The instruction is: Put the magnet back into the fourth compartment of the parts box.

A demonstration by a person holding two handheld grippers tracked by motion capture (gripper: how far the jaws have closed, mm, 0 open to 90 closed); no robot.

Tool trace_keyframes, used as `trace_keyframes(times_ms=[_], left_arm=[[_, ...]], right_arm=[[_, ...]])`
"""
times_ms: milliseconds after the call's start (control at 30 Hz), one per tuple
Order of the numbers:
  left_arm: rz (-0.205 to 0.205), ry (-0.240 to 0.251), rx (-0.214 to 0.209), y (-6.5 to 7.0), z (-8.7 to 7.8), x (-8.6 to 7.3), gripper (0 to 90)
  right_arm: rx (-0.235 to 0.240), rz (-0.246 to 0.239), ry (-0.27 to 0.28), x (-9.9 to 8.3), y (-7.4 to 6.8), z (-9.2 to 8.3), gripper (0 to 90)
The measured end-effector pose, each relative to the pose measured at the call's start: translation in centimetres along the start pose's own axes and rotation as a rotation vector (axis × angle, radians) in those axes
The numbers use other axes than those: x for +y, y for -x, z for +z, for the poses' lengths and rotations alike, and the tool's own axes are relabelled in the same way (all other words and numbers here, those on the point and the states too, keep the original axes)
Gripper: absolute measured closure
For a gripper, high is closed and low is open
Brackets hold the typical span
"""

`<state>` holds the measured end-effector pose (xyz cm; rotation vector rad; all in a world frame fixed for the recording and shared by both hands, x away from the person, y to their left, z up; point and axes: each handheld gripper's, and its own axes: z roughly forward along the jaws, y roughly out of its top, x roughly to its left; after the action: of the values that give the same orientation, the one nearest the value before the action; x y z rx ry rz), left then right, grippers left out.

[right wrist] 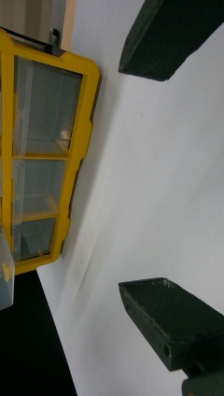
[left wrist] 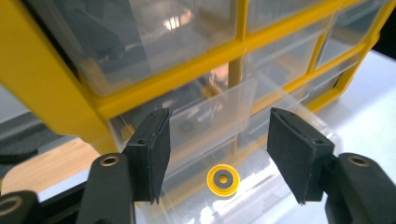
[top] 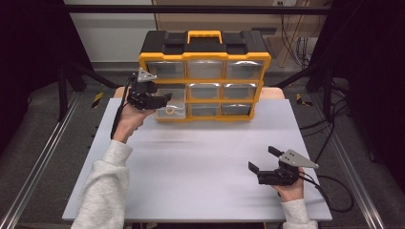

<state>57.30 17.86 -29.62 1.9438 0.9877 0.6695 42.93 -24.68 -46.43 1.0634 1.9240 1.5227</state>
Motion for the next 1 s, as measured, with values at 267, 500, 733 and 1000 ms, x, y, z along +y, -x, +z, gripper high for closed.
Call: trace_keyframes(times_ms=[267, 500, 733, 1000], left_arm=[[-0.003, 0.096, -0.08, 0.3, -2.9, -0.2, 23.0], [-0.02, 0.157, -0.11, 0.3, -4.8, -1.0, 11.9], [-0.002, 0.202, -0.142, 1.0, -6.4, -2.2, 4.9], [0.019, 0.223, -0.171, 2.1, -7.4, -4.6, 2.2]], right_arm=[[-0.004, -0.002, 0.006, 0.0, 0.0, -0.1, 0.0], [-0.005, 0.002, 0.007, 0.0, 0.0, 0.0, 0.0], [-0.006, 0.011, 0.013, 0.1, 0.0, -0.1, 0.0], [-0.011, 0.014, 0.014, 0.1, 0.0, -0.2, 0.0]])
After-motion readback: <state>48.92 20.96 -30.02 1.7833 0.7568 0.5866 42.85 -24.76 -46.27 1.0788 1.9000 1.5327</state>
